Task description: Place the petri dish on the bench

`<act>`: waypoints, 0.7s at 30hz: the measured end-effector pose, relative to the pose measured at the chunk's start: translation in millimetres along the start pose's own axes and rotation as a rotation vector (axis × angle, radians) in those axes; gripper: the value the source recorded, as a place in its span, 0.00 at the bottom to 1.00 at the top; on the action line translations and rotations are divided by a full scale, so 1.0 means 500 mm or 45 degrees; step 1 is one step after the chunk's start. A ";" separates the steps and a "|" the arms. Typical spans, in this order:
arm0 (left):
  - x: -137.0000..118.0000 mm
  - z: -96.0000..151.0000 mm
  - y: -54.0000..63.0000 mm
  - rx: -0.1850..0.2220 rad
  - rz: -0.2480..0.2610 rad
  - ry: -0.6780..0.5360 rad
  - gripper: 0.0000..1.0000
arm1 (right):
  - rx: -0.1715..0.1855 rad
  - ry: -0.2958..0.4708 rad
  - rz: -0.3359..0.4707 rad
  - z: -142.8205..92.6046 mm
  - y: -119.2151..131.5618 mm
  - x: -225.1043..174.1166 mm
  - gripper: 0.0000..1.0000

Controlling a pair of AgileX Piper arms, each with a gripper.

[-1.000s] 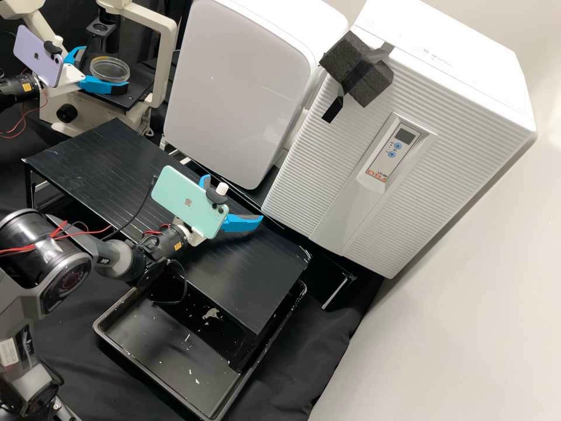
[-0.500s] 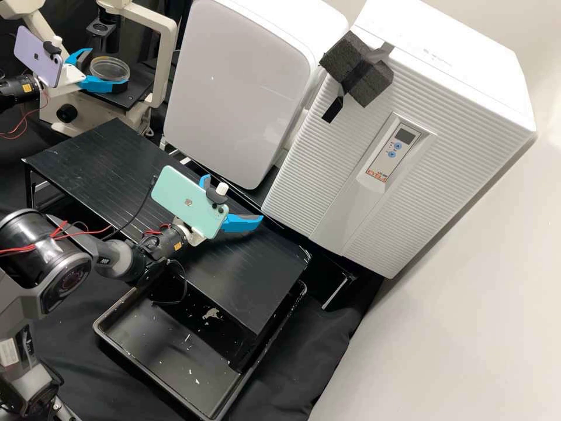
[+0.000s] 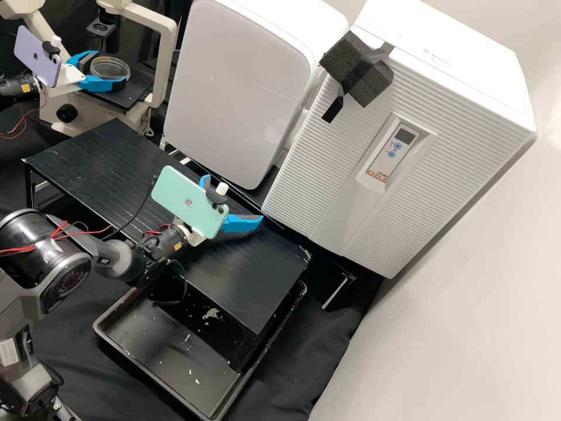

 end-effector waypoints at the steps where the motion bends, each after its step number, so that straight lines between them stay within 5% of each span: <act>1: 0.000 0.000 0.000 -0.003 -0.001 0.000 0.00 | 0.000 0.000 0.000 0.000 0.000 0.000 1.00; 21: -0.032 0.011 -0.010 -0.031 -0.005 -0.087 0.00 | 0.000 0.000 0.000 0.000 0.000 0.000 1.00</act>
